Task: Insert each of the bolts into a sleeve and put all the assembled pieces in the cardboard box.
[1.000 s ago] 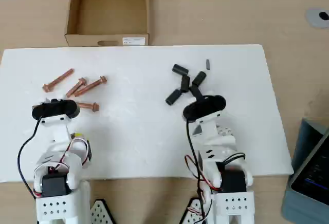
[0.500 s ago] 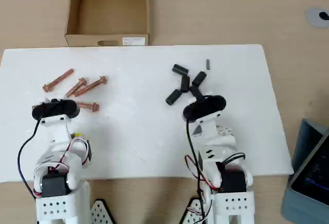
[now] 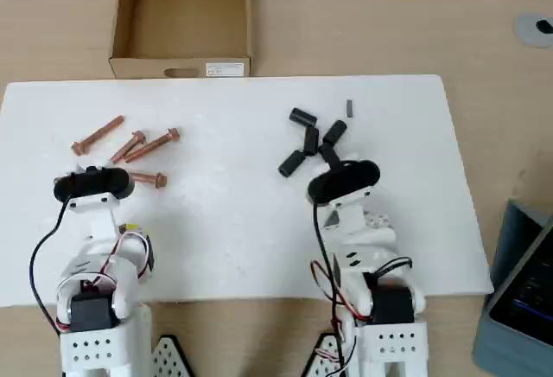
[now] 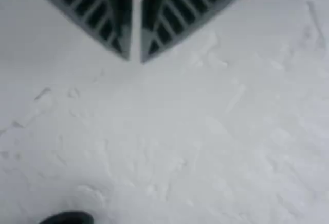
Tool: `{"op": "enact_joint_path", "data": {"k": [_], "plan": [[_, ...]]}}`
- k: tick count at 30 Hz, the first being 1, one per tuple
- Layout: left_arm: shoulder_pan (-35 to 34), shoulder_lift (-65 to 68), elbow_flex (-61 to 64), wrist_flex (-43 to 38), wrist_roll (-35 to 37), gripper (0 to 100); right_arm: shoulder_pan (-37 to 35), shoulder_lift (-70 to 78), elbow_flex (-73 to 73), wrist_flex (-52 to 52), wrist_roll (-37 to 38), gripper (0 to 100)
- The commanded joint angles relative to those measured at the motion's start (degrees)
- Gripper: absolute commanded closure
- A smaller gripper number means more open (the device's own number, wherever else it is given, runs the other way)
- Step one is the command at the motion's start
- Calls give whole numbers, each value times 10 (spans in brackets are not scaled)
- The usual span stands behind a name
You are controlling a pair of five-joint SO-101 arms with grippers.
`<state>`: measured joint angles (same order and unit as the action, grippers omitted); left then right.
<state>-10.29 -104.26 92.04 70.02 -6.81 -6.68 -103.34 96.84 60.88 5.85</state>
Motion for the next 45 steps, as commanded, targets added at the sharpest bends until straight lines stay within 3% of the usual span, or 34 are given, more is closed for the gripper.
{"op": "enact_joint_path", "data": {"k": [1, 45], "plan": [[-2, -4, -2, -3, -3, 999, -5, -66, 0, 2, -4, 988], [9, -4, -2, -4, -4, 999, -6, -66, 0, 2, -4, 988]]}}
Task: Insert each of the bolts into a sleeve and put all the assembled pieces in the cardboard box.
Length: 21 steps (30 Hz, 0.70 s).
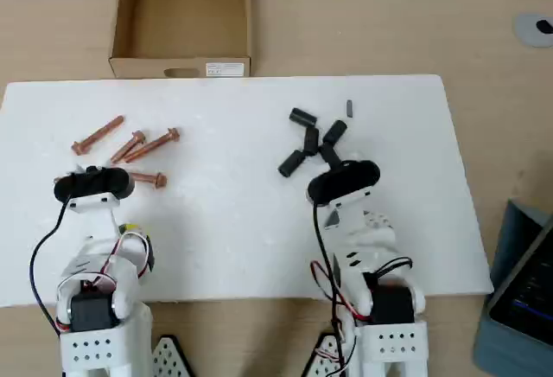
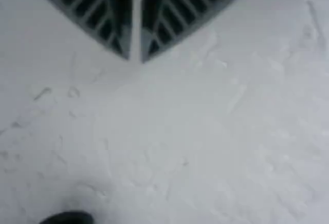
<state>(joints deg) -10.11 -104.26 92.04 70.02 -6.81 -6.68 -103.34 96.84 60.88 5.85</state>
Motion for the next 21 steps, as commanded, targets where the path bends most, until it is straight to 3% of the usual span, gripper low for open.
{"op": "enact_joint_path", "data": {"k": [1, 9, 13, 21], "plan": [[7, -4, -2, -7, -4, 999, -6, -66, 0, 2, -4, 988], [9, -2, -69, -17, -4, 999, -6, -65, -80, 30, -5, 989], [11, 7, -124, 18, -4, 999, -7, -63, -123, 42, -3, 989], [9, 154, -265, 47, 0, 999, -7, 13, -207, 85, -23, 989]]}}
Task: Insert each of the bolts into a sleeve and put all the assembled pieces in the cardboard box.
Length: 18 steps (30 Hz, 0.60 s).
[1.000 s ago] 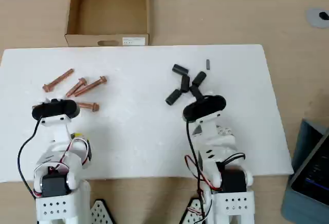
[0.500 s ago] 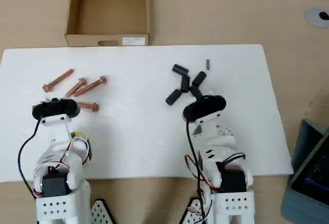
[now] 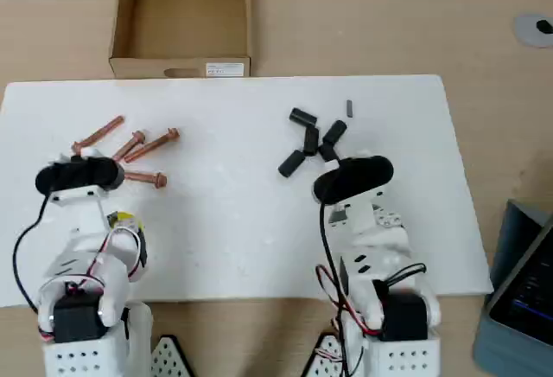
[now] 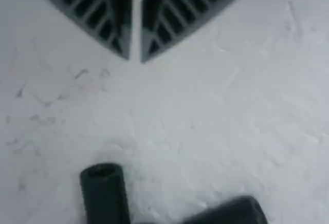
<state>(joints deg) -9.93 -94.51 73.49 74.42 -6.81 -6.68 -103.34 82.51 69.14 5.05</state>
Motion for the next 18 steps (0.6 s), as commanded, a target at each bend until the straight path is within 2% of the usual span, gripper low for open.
{"op": "enact_joint_path", "data": {"k": [1, 8, 18], "plan": [[7, 82, -105, 3, 0, 999, -7, 35, -80, 2, -19, 988], [7, 256, -244, 7, 0, 999, -7, 237, -243, 4, -19, 987], [6, 425, -305, 7, -3, 999, -7, 562, -470, 25, -18, 987]]}}
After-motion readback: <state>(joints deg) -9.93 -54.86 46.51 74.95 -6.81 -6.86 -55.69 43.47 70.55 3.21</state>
